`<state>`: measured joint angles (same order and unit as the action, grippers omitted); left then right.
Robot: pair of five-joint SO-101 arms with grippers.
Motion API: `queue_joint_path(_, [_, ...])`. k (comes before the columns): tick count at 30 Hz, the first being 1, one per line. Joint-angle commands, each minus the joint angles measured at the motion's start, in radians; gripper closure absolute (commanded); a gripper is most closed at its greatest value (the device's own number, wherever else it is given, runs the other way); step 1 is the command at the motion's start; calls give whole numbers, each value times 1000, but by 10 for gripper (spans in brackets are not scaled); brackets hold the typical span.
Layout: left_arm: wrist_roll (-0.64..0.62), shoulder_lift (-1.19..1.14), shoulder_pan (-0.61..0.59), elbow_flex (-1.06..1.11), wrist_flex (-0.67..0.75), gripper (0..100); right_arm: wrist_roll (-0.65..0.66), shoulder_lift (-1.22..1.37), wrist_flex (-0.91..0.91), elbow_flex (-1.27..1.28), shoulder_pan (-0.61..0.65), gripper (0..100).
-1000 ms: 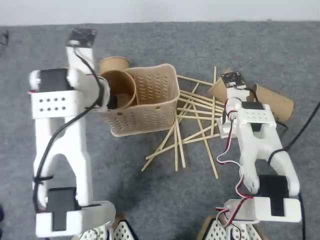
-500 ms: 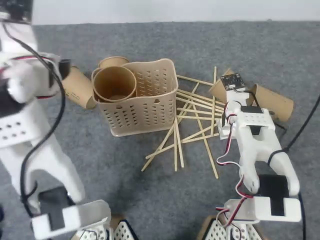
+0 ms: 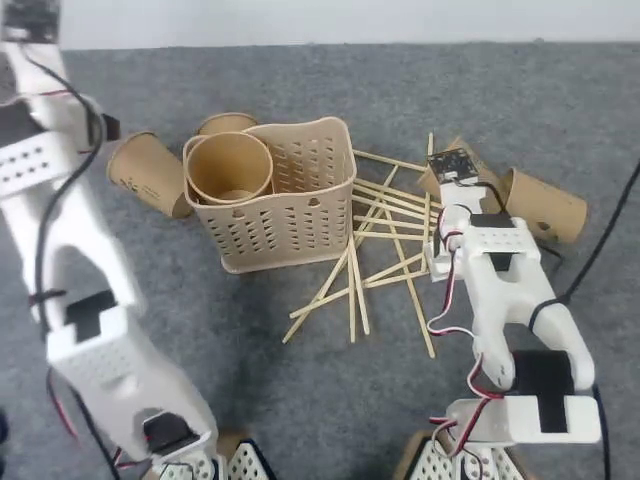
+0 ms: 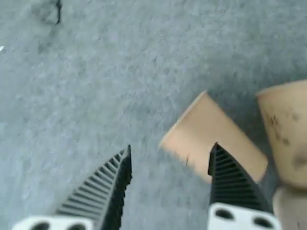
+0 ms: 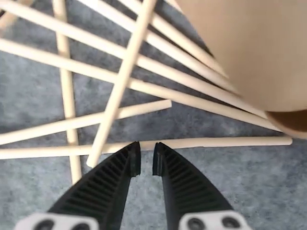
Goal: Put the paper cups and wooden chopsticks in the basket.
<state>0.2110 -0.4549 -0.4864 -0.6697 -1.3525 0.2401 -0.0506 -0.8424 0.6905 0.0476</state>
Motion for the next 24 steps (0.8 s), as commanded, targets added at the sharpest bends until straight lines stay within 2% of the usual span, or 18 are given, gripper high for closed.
queue_joint_path(1, [9,-43,52,-33,137,754,2,-33,12,-2,13,939])
queue_joint_path(6, [9,-137,110,-33,270,754,3,-31,74,23,12,940])
queue_joint_path(11, [9,-252,110,-33,411,754,3,-33,108,41,15,941])
queue_joint_path(15, [-6,-284,64,-101,417,754,3,-33,108,41,15,940])
queue_joint_path(21, [-293,-385,-40,-364,489,754,3,-33,108,41,16,940])
queue_joint_path(24, [-313,-508,-23,-437,539,754,3,-33,108,41,16,940])
